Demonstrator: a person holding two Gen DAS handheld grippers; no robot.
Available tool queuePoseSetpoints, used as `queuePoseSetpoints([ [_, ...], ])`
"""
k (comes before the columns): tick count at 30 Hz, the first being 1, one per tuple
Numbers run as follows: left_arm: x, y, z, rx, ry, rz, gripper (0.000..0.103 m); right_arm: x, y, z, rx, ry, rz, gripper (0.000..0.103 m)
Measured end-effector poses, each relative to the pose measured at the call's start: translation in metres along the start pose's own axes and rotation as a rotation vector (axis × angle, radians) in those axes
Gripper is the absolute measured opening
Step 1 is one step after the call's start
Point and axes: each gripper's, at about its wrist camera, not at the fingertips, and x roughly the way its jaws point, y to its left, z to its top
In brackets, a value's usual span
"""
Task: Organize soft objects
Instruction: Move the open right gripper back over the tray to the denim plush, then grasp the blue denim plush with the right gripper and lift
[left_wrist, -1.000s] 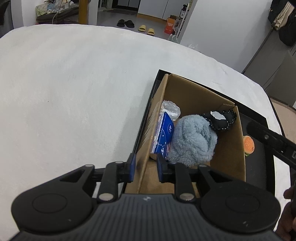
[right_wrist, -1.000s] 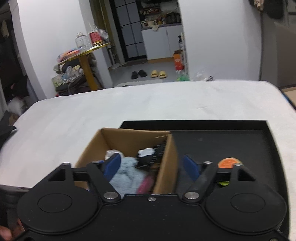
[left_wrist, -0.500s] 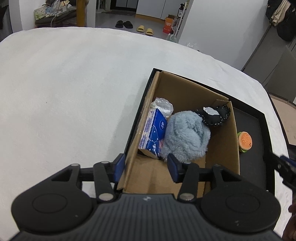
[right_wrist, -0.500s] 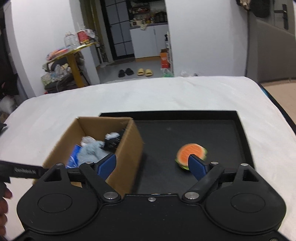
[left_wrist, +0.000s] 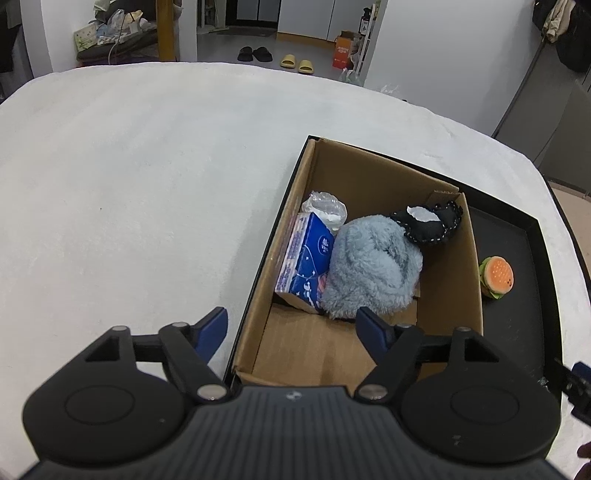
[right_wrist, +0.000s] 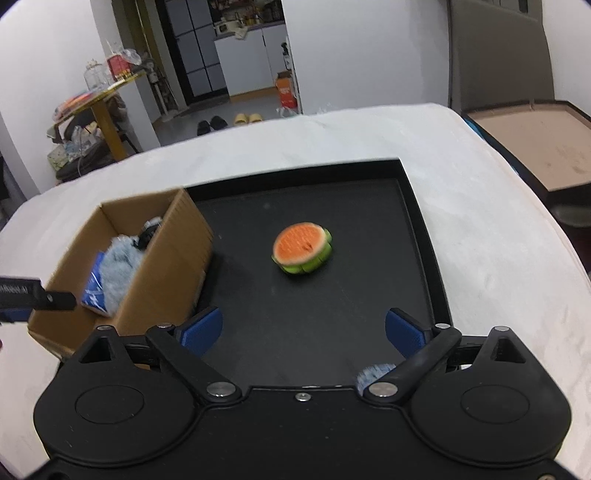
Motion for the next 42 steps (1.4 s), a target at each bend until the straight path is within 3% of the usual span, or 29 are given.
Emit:
queuePoseSetpoints([
  [8, 0.001, -0.014, -0.007, 0.026, 0.005, 0.021, 0.082, 0.004, -0.023, -0.021, 0.024, 0.033, -0.032, 0.092],
  [15, 0.001, -0.02, -0.011, 0.034, -0.002, 0.048, 0.083, 0.011, -0.041, -0.036, 0.067, 0.077, -0.027, 0.069],
  [22, 0.0, -0.024, -0.013, 0.04, -0.001, 0.072, 0.083, 0.026, -0.051, -0.046, 0.08, 0.119, -0.042, 0.067],
  [25, -0.001, -0.026, -0.012, 0.043, -0.002, 0.08, 0.083, 0.027, -0.052, -0.049, 0.076, 0.12, -0.06, 0.056],
  [26, -0.001, -0.026, -0.012, 0.043, -0.003, 0.082, 0.084, 0.027, -0.053, -0.049, 0.074, 0.118, -0.065, 0.046],
  [29, -0.001, -0.027, -0.012, 0.043, -0.004, 0.084, 0.084, 0.024, -0.057, -0.046, 0.084, 0.115, -0.059, 0.036],
  [42, -0.005, -0.022, -0.013, 0.034, -0.006, 0.08, 0.084, 0.014, -0.036, -0.026, 0.046, 0.034, -0.005, 0.033],
])
